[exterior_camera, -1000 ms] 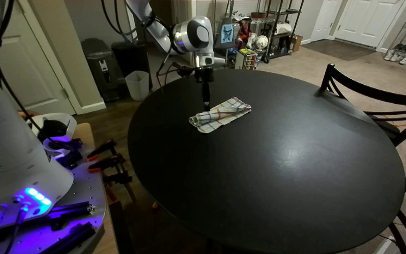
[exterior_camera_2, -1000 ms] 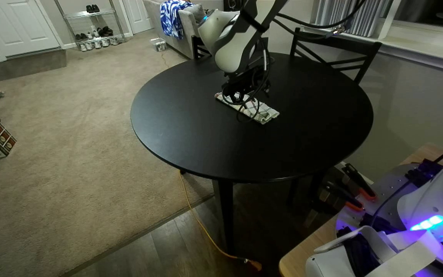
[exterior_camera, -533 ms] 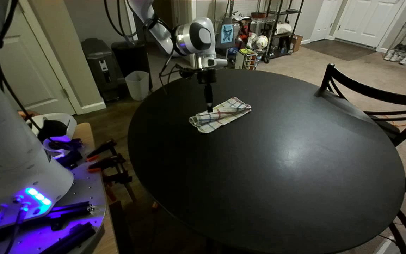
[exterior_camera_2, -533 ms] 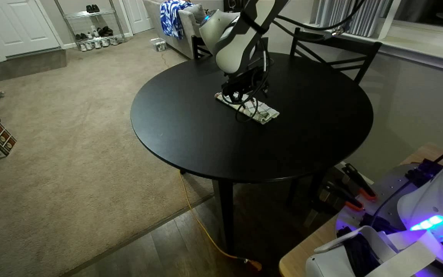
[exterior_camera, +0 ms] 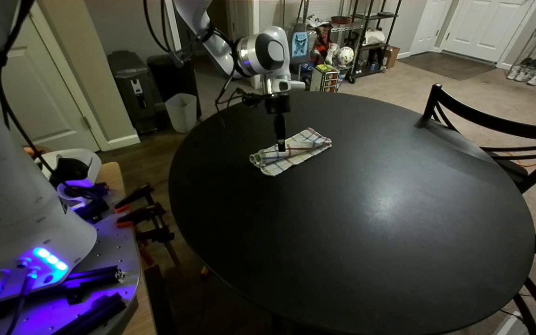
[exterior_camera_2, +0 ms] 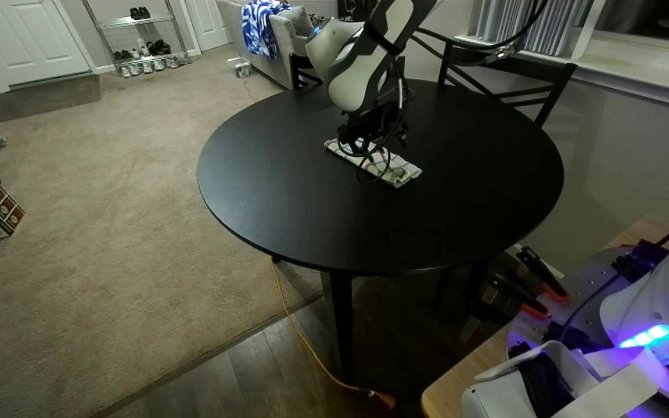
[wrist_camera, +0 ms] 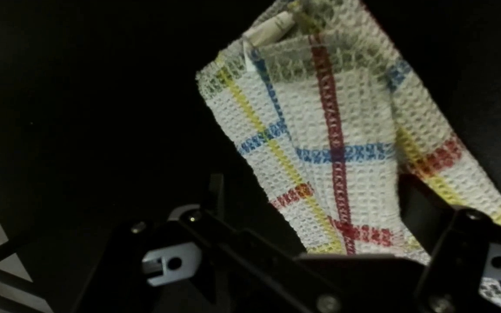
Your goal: Fold the towel on the table
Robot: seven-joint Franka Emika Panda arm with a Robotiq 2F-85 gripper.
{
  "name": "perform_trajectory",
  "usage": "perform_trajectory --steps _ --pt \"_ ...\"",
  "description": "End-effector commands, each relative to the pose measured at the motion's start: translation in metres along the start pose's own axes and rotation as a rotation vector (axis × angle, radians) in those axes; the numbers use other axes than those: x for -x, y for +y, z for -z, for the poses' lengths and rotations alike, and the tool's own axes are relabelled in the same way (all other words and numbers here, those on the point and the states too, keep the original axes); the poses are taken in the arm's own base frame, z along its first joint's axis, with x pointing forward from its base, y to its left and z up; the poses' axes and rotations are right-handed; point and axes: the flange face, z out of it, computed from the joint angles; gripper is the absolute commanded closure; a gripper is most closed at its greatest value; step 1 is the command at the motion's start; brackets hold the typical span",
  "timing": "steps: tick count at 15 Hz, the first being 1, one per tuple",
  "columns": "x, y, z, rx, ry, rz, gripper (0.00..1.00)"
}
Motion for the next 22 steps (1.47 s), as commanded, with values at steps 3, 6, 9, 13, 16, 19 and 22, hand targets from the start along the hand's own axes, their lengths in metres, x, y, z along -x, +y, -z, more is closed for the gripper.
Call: perform_trajectory --steps 3,6,9,13,16,19,22 --pt "-0.006 0.010 -0.003 0.013 0.014 -0.021 0.00" --pt "-0.007 0.016 -0.002 0.027 0.020 -0.035 0.00" --pt "-0.009 0.023 -0.005 0.051 0.024 -0.047 0.00" --pt "-0.012 0.033 -0.011 0.084 0.026 -0.069 0.00" --pt "-0.012 0.036 -0.013 0.101 0.033 -0.082 0.00" --pt "-0.010 0.036 -0.007 0.088 0.039 -0.079 0.00" --pt "-0.002 0.035 0.000 0.055 0.019 -0.044 0.00"
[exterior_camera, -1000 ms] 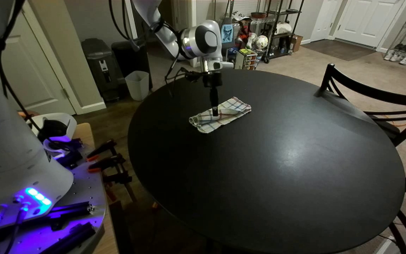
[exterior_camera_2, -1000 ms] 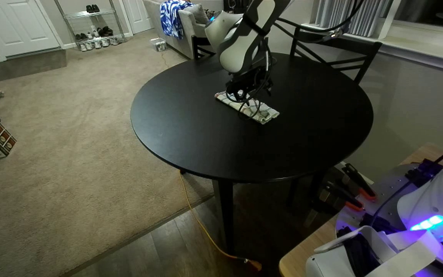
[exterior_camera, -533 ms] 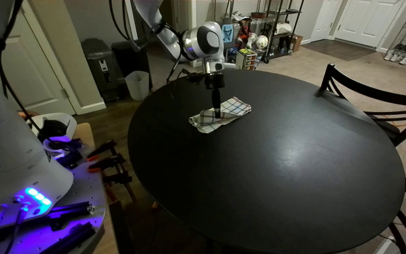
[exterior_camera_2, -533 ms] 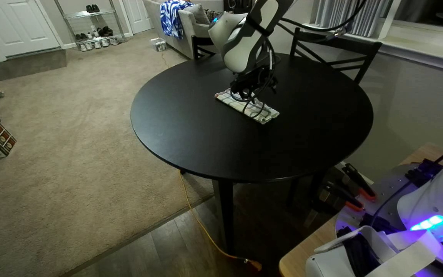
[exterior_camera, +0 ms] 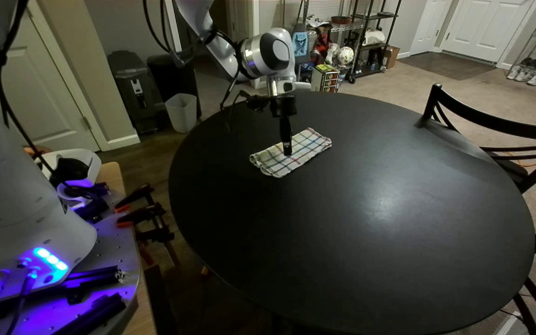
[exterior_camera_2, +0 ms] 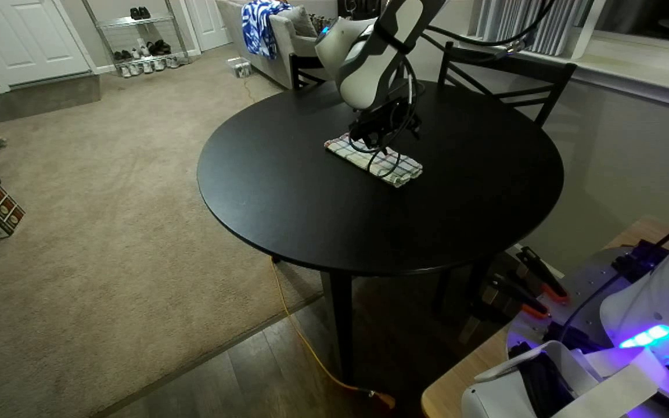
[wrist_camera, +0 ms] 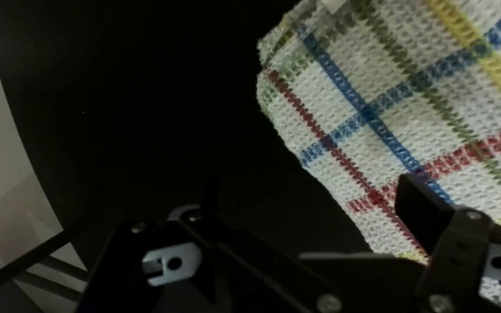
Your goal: Fold the towel on the table
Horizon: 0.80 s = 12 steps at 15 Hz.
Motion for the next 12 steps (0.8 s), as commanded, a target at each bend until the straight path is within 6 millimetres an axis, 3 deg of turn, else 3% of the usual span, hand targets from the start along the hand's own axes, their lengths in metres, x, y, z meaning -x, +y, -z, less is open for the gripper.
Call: perform_trajectory --steps 1,12 --pt "0.016 0.012 0.013 -0.028 -0.008 0.025 0.00" --pt "0.083 0.038 0.052 -0.151 -0.009 0.204 0.00"
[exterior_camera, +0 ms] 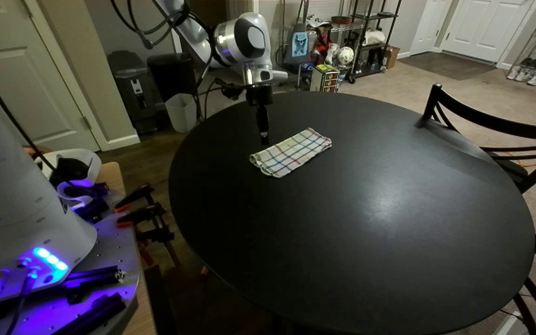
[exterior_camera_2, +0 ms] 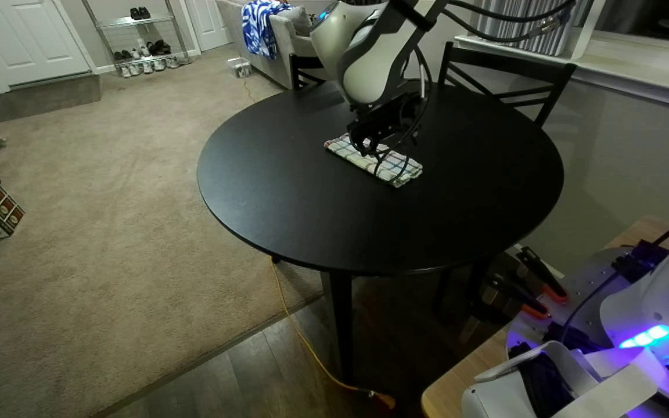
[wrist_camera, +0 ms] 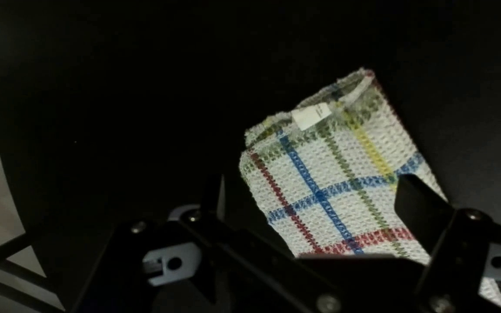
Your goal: Fold the towel on the table
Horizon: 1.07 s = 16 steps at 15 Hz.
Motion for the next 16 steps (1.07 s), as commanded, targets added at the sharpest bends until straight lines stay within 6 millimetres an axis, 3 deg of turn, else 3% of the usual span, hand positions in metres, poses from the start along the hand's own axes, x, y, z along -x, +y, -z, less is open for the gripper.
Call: perform_trajectory --steps 1,8,9,10,16 --pt "0.026 0.020 0.019 -0.082 0.011 0.074 0.00" --pt "0.047 0.024 0.040 -0.192 0.012 0.150 0.00" --pt "0.048 0.025 0.040 -0.200 0.004 0.159 0.00" --pt "0.043 0.013 0.038 -0.156 0.016 0.127 0.00" --pt "0.044 0.015 0.039 -0.166 0.008 0.140 0.00"
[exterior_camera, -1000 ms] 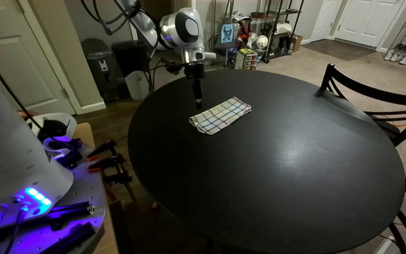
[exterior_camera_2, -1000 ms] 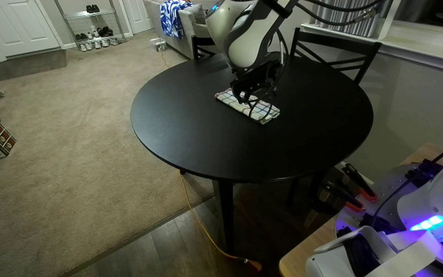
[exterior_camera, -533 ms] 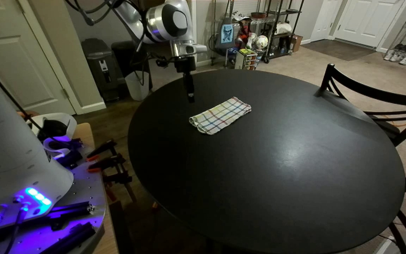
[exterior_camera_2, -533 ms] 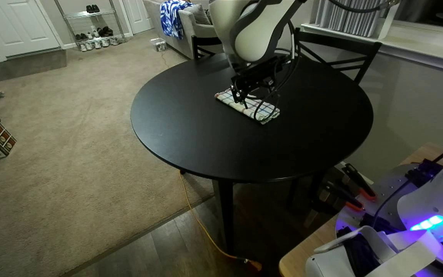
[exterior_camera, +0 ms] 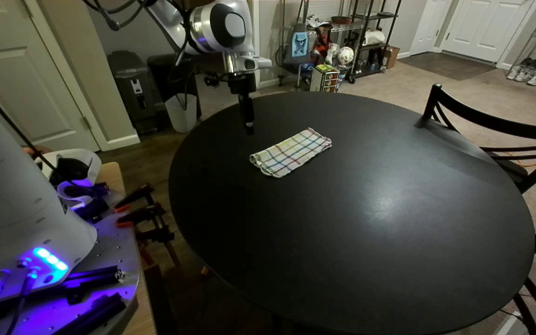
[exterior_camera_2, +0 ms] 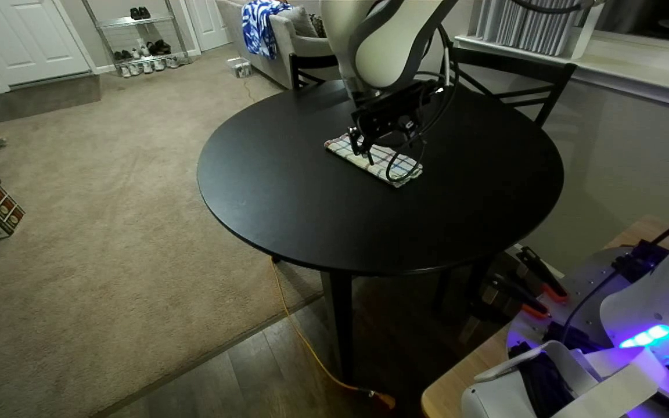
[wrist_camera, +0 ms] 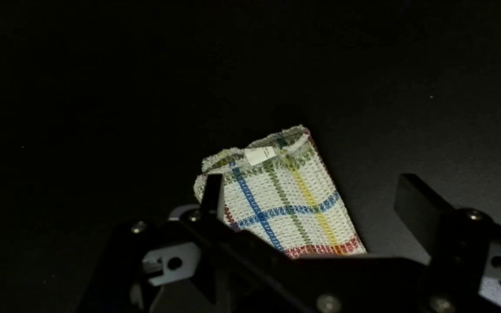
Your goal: Fold the towel on the table
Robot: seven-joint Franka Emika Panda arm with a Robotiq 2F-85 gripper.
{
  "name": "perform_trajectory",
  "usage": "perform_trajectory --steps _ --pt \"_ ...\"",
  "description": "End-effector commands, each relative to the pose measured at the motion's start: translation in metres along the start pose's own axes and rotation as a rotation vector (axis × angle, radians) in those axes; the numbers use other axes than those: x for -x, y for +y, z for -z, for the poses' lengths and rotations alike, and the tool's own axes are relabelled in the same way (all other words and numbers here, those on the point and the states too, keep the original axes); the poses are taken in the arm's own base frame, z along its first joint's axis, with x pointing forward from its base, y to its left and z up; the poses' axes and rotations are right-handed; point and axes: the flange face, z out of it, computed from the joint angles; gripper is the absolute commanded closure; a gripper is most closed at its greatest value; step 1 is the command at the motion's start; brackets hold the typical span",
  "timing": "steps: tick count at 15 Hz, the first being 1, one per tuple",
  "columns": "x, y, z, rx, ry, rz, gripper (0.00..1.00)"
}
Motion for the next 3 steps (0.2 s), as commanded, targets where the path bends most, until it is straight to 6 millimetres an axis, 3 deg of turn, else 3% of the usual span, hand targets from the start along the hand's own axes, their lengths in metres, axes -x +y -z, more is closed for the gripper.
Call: perform_trajectory --steps 1,3 --pt "-0.0001 -0.0001 0.0003 0.000 -0.001 0.000 0.00" --pt "0.0000 -0.0002 0.0003 0.000 -0.001 0.000 0.00"
